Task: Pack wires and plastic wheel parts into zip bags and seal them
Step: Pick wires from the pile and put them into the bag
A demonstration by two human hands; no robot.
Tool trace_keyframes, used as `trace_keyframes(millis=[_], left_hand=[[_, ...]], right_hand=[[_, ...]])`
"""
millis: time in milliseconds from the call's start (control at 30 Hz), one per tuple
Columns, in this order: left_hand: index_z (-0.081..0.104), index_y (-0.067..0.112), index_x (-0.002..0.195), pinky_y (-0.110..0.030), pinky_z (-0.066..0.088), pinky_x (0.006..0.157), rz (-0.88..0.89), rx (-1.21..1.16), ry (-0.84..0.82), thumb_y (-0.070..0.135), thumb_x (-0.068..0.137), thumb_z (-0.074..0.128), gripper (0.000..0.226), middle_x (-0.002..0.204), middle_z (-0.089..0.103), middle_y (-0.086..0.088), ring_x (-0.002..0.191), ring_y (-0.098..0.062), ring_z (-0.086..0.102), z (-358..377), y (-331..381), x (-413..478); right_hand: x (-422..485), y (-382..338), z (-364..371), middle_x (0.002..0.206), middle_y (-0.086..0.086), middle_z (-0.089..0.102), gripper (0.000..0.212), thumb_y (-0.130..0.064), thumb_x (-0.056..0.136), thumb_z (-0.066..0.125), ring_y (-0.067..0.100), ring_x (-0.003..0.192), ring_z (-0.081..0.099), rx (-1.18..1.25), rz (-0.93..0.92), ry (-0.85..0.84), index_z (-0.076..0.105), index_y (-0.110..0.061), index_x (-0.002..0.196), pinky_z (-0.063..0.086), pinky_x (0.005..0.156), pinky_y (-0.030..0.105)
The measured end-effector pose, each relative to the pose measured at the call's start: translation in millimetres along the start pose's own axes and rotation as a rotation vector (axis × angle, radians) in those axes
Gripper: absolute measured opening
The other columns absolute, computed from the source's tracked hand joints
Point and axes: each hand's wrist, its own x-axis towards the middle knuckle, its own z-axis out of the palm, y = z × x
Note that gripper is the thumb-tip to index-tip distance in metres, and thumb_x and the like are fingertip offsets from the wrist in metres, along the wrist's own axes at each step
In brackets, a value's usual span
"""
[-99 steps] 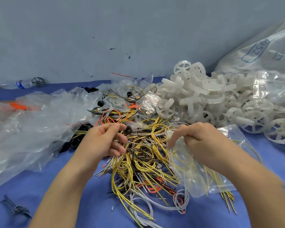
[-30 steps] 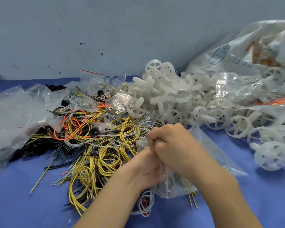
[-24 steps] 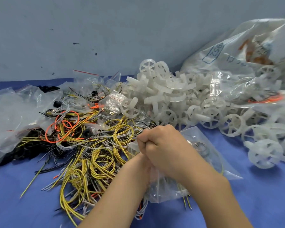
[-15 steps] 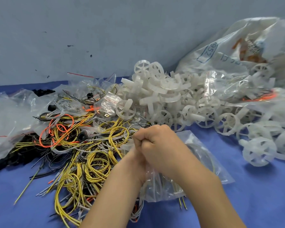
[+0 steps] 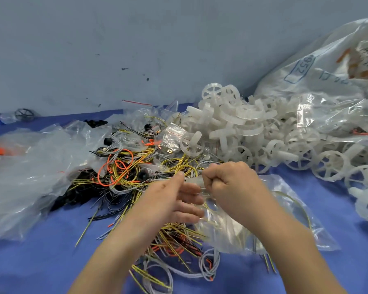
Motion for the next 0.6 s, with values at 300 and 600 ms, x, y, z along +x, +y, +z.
trace_keyframes(millis=[300,600], left_hand=[[0.066,0.011,0.084,-0.044,0.052,0.072,0.212,0.818,0.776,0.021,0.096,0.046,0.025,0.083,0.07,-0.01,0.076,-0.034,0.064,-149.1,-26.0,2.2],[0.053,0.002,0.126,-0.049,0.033,0.101,0.017,1.022,0.925,0.015,0.092,0.051,0.037,0.126,0.051,-0.031,0.119,-0.045,0.043,-171.8,-56.1,21.3]], right_hand=[[-1.1,-7.3,11.0,0.058,-0.006,0.052,0.032,-0.003,0.079,0.044,0.014,0.062,0.048,-0.043,-0.002,-0.068,0.043,-0.023,0.053,0.047,0.062,0.038],[-0.4,-12.7,20.6,0.053,-0.008,0.047,0.033,-0.001,0.078,0.045,0.014,0.06,0.046,-0.103,0.009,-0.123,0.043,-0.022,0.053,0.045,0.06,0.035]])
